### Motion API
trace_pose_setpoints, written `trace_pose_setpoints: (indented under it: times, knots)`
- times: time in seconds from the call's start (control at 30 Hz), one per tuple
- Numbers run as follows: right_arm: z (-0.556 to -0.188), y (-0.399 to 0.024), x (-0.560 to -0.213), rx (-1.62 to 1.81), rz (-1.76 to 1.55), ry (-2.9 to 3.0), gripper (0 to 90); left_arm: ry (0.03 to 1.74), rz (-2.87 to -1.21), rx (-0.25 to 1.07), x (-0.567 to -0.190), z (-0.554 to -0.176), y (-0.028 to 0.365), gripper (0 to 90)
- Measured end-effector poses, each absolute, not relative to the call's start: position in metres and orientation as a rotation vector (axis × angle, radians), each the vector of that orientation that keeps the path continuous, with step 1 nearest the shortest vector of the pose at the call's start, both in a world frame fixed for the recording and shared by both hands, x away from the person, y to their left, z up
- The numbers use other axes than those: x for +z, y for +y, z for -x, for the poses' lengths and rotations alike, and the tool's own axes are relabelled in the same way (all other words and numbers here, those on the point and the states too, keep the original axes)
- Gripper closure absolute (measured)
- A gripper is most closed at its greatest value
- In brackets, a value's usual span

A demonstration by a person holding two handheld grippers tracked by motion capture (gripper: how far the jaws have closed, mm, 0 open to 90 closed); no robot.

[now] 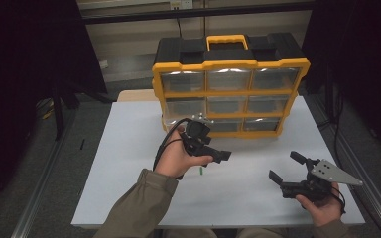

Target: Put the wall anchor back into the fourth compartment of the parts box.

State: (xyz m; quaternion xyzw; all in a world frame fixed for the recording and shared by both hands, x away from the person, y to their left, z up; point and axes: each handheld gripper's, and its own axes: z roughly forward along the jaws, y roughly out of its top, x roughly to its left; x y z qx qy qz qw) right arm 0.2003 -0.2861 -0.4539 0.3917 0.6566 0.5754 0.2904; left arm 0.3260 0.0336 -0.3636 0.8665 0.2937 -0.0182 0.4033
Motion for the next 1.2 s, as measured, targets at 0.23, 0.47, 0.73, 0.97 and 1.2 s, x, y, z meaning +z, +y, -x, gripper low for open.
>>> trace_pose_setpoints:
  times: [0.23,0.47,0.73,0.97,1.2]
  knots:
    - [-0.2,-0.286,-0.454,1.536,-1.044,1.75,1.2,0.757,-2.208,-0.018,-0.376,-0.324,0.04,13.6]
    - [-0.2,-0.286,-0.454,1.538,-1.043,1.752,1.1,0.802,-2.2,-0.017,-0.392,-0.323,0.048,13.9]
    - [-0.2,-0.286,-0.454,1.539,-1.044,1.751,1.1,0.852,-2.222,0.028,-0.406,-0.321,0.054,14.7]
    - [-0.2,-0.286,-0.454,1.539,-1.043,1.752,1.1,0.912,-2.214,0.08,-0.42,-0.319,0.059,15.6]
    - [-0.2,-0.286,-0.454,1.539,-1.043,1.751,1.2,0.959,-2.238,0.14,-0.433,-0.317,0.06,17.8]
